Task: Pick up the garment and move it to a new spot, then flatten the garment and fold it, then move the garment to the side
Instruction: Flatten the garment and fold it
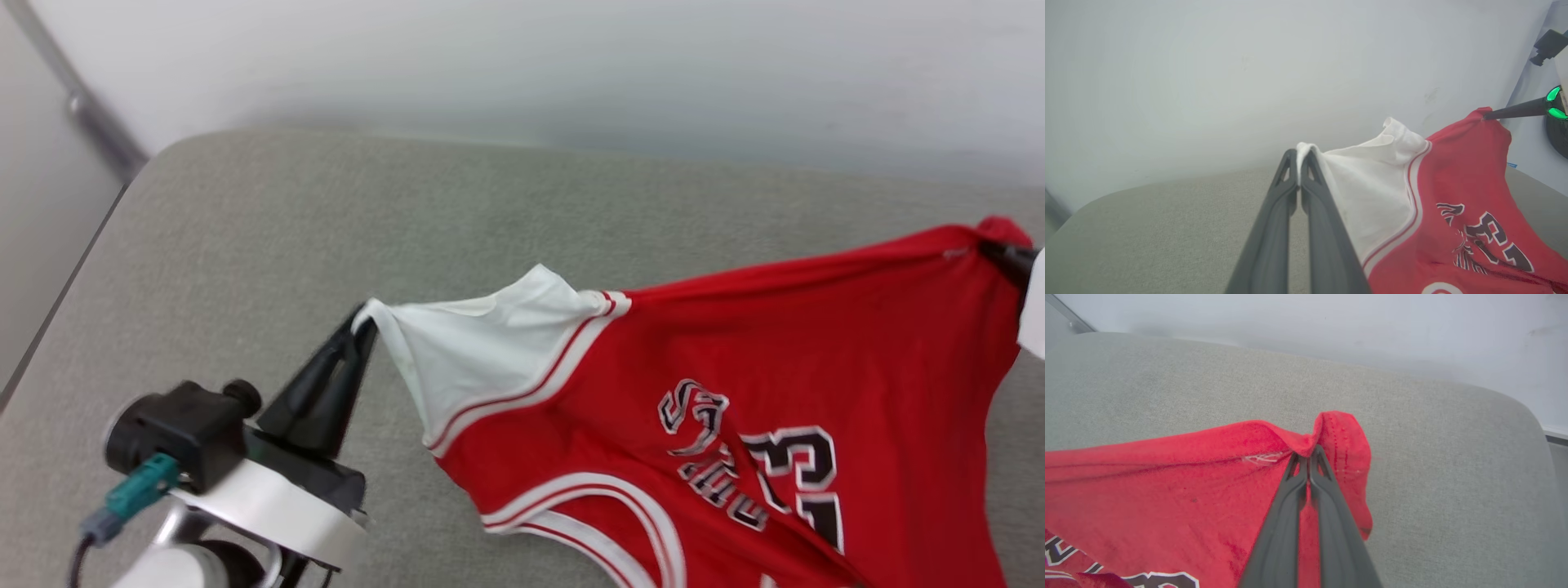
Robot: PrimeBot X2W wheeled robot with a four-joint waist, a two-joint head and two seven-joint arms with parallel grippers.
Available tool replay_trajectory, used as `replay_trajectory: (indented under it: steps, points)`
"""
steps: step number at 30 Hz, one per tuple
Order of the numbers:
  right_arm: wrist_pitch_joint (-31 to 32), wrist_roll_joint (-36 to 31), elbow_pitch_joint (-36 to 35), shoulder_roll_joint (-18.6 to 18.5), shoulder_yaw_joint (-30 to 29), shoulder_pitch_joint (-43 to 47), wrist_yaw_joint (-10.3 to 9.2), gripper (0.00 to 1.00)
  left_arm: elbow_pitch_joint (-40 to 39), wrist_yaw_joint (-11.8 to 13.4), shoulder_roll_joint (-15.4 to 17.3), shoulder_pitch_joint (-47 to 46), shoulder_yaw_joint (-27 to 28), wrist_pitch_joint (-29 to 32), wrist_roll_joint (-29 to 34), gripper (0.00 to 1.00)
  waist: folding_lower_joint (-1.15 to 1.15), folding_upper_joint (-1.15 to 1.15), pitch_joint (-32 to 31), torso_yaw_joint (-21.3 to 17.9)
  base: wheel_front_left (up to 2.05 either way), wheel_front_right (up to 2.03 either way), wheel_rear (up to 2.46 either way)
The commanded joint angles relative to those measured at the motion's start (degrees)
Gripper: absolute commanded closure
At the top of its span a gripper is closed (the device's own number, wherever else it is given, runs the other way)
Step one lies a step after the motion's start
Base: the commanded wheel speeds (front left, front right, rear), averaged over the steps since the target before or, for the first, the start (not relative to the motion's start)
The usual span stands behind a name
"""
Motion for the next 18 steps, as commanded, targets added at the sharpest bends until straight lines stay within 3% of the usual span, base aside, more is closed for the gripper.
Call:
replay_trajectory:
  steps: [1,18]
  points:
    - [-0.4,0.4,-1.2,-0.7,-0.2,0.7,-0.03,1.0,-0.6,0.4,0.7,-0.7,0.8,-0.5,0.2,1.0,0.0,0.0,-2.5,-2.5,0.0,0.0,0.0]
    - [1.0,5.3,-24.0,3.5,-1.8,-1.0,-0.02,1.0,-8.0,3.7,8.1,-6.2,15.1,-2.9,-0.6,1.0,0.0,0.0,-6.4,-10.9,0.0,0.0,0.0]
